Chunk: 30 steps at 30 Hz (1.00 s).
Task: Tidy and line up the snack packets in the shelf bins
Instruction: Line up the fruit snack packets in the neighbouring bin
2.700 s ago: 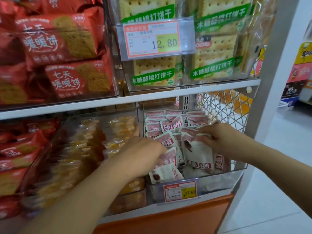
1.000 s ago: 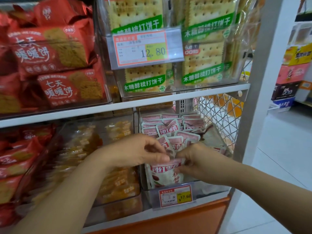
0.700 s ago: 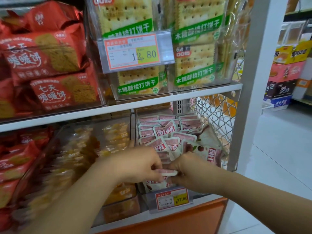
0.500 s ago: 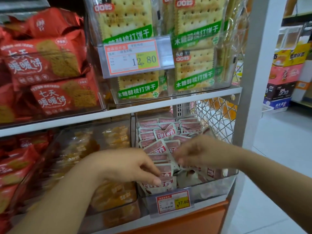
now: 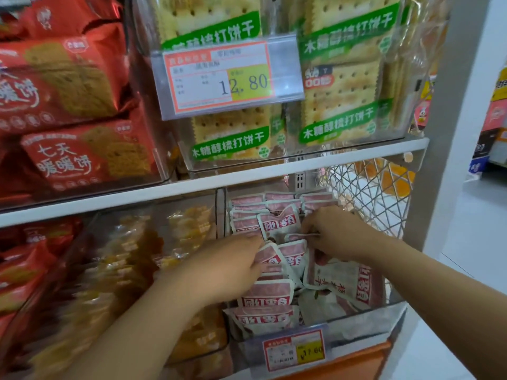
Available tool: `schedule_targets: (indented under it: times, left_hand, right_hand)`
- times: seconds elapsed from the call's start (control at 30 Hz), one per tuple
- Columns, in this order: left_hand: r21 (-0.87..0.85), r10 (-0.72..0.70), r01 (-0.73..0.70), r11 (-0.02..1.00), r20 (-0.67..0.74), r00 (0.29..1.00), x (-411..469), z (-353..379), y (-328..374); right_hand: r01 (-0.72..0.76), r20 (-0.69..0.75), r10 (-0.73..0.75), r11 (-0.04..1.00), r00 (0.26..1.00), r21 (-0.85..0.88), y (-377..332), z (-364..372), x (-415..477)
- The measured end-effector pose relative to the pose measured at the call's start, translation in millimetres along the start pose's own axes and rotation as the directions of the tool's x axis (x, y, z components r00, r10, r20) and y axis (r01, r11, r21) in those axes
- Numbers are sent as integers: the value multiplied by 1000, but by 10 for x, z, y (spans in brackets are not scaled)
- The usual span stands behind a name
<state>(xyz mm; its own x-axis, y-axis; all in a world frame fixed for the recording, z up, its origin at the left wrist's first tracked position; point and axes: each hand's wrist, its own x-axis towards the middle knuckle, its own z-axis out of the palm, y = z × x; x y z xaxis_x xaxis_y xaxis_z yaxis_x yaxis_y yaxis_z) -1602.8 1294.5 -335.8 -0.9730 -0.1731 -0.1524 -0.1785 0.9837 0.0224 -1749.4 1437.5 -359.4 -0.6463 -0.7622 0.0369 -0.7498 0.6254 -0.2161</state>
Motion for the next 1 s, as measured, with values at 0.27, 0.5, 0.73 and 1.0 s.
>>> schedule_targets:
  times: [0.27, 0.5, 0.73, 1.0]
  left_hand:
    - [24, 86, -95, 995, 255, 963, -193, -76, 68]
    - [12, 91, -98, 995, 281, 955, -217, -25, 78]
    - [-209, 52, -25, 978, 122, 991, -121, 2, -76]
    - [-175, 23, 9, 985, 181, 983, -135, 20, -78]
  right_hand:
    - [89, 31, -98, 975, 995, 206, -23, 3, 28]
    - [325, 20, -326, 944, 945, 51, -320, -34, 33]
    - [326, 53, -341, 927, 939, 186, -431, 121, 188]
    - [282, -75, -279, 847, 957, 450, -359, 294, 171]
